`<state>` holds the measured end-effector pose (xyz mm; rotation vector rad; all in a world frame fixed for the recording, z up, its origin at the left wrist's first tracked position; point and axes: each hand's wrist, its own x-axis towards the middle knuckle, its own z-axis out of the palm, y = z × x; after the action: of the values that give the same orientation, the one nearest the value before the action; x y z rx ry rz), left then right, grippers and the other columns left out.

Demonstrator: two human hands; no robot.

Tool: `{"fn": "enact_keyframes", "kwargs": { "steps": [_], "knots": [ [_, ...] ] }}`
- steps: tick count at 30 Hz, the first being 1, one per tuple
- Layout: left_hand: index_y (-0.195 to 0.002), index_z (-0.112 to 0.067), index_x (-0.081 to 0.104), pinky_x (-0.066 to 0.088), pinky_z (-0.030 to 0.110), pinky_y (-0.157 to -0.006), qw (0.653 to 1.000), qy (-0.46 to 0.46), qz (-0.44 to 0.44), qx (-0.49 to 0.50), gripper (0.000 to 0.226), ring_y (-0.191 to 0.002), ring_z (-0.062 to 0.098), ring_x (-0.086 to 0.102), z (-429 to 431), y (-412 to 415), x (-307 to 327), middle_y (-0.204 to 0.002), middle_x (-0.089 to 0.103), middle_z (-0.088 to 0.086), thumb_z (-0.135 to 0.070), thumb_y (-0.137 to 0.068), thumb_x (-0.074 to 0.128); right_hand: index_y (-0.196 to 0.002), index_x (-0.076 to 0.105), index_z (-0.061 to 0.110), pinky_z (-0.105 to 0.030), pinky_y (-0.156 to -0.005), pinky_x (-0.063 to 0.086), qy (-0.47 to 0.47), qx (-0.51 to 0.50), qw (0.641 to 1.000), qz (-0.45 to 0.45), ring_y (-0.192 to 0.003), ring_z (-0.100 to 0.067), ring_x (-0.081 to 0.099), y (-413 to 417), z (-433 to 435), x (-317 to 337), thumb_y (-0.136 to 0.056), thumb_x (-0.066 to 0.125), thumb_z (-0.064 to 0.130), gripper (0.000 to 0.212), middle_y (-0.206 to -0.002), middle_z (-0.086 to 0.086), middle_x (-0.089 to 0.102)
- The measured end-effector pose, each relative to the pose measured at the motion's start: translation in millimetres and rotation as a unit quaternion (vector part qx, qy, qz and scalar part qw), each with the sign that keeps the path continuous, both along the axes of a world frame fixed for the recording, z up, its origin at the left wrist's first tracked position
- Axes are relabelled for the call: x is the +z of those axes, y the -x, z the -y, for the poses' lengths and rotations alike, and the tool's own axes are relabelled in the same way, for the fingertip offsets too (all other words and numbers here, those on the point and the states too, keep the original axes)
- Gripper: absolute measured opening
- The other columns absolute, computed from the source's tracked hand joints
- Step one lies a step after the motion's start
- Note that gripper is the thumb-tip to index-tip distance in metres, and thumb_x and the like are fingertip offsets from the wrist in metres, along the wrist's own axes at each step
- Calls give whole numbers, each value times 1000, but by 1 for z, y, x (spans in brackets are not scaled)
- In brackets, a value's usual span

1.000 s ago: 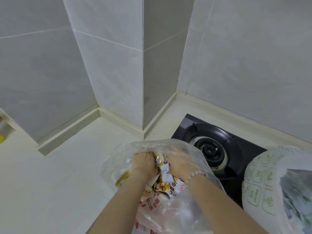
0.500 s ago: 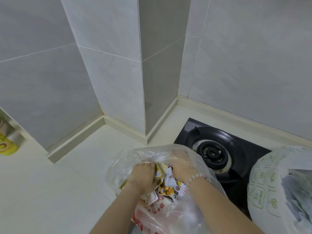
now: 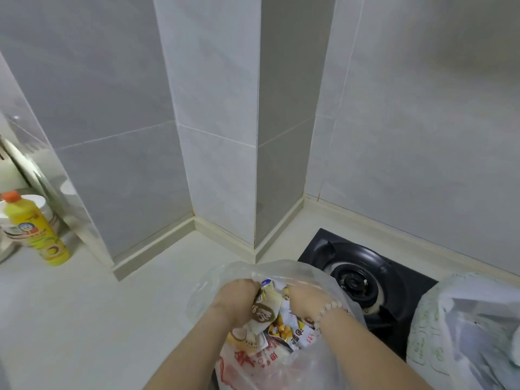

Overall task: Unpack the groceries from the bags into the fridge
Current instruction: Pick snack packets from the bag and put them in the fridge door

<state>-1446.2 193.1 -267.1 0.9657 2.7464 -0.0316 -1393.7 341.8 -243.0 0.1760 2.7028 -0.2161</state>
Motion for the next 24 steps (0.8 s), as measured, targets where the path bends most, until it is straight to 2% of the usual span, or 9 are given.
{"fn": "enact_keyframes", "kwargs": {
  "steps": [1,3,5,9,13,16,19,20,24],
  "knots": [
    [-111,-12,54,47,35,-83,1000,-9,-2,3,31,-107,28,55,3,-1,6,-115,57,8,-6,-81,53,-129,49,3,-36,-93,41,6,11,1000,0,-121,-33,49,-2,4,3,-97,41,6,34,-126,-18,53],
    [-105,-11,56,48,35,-79,1000,-15,-3,22,25,-103,28,57,8,-1,21,-110,59,9,-6,-81,52,-120,52,4,-31,-75,44,-6,25,999,21,-109,-29,56,-2,15,11,-93,43,0,29,-109,-13,58],
    [-100,-8,57,45,32,-74,999,-20,16,44,21,-98,29,58,13,-5,38,-106,60,11,-3,-82,48,-126,52,2,-28,-69,44,-18,34,998,47,-103,-26,59,-3,25,18,-90,44,-3,37,-118,-13,59],
    [-77,-11,52,39,29,-63,997,-15,47,58,10,-82,29,56,25,-16,67,-86,54,10,-11,-87,48,-128,52,2,-36,-91,48,-38,68,994,70,-111,-30,56,-3,45,35,-91,45,4,38,-127,-15,56],
    [-81,-12,58,43,26,-57,991,-50,83,93,10,-73,24,60,43,-18,92,-75,62,6,-22,-83,57,-136,47,6,-33,-94,46,5,86,996,36,-112,-28,54,-3,64,60,-91,44,4,45,-132,-15,52],
    [-79,-12,55,39,27,-59,993,-76,26,88,10,-69,23,50,56,-20,120,-74,56,6,-19,-84,51,-140,45,12,-29,-86,47,55,85,994,-34,-114,-26,54,-6,71,83,-90,46,3,50,-137,-11,50],
    [-77,-13,50,32,26,-52,987,-128,-53,86,6,-72,24,45,71,-22,147,-77,52,4,-10,-82,46,-123,61,8,-23,-59,40,107,69,986,-111,-85,-19,51,-1,75,103,-88,51,7,37,-120,-12,60],
    [-78,-13,49,30,26,-49,983,-138,-78,92,8,-72,24,45,77,-24,152,-77,51,5,-7,-80,45,-115,65,6,-23,-56,38,122,60,982,-135,-79,-18,48,0,77,110,-86,51,7,32,-113,-13,62],
    [-90,-15,54,33,28,-60,970,-123,-172,119,17,-79,27,50,100,-29,156,-92,57,5,-5,-80,44,-104,69,15,-27,-65,45,140,41,963,-225,-83,-22,56,4,90,140,-86,50,8,27,-106,-6,64]
  ]
}}
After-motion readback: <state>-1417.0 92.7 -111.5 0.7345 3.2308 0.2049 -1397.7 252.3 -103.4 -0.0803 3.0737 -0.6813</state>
